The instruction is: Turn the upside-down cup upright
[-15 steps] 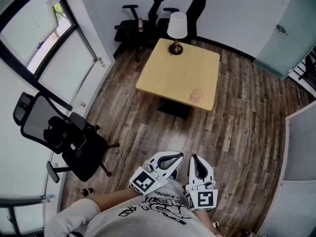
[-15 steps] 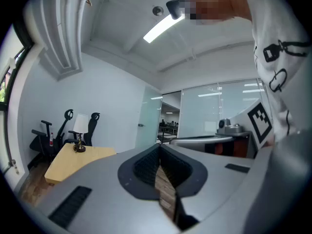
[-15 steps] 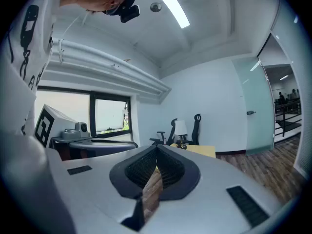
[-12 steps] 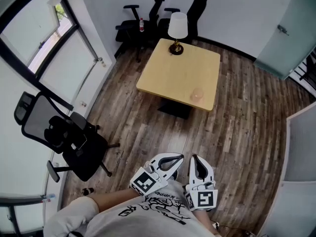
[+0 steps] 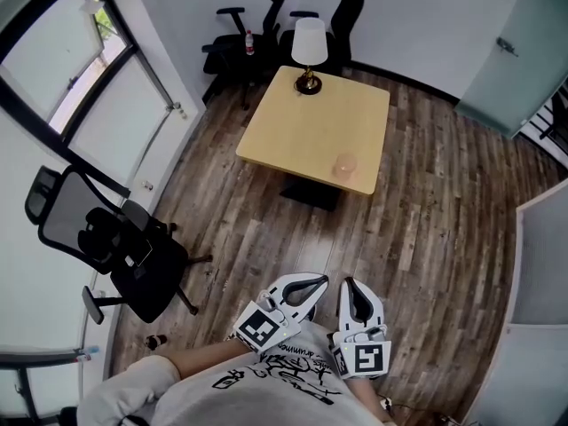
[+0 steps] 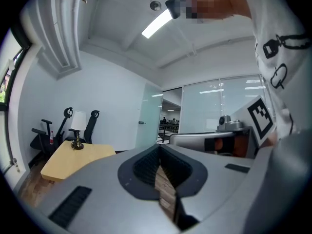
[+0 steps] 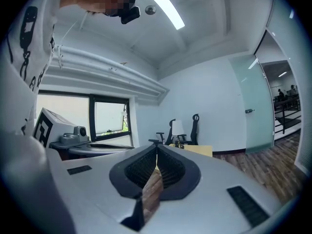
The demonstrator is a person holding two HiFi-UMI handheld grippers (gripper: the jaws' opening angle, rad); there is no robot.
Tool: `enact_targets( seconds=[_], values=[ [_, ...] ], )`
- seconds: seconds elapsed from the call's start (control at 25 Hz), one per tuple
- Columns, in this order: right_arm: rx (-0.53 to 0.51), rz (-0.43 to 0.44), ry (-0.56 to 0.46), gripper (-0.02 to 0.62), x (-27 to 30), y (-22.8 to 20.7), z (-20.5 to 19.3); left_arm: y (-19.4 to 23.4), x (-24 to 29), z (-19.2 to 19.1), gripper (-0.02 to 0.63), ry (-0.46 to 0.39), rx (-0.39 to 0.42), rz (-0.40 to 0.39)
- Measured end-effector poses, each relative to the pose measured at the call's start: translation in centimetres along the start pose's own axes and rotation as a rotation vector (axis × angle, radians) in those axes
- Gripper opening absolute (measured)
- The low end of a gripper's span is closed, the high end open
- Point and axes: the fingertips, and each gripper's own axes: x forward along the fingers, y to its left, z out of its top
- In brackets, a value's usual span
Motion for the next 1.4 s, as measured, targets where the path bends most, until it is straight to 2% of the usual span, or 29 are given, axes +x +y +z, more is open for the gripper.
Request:
enact_targets(
  seconds=[0.4,0.76,1.4],
  values=[
    [0.014,0.015,0.02,0.025,-0.5,-2.8,-1.1,-0.9,2.5,-1.3,0.009,0.024,-0.011,0.039],
    [0.015,0.04,0.031,0.025,3.2,-4.2,-1.0,2.4,4.6,-1.4,0.009,0.026,-0.014,0.049],
    [-0.027,-0.001,0.032,0.025,17.4,-8.0,2.1,16.3,10.7,1.5,0.009,0.013,-0.022,-0.004]
  ],
)
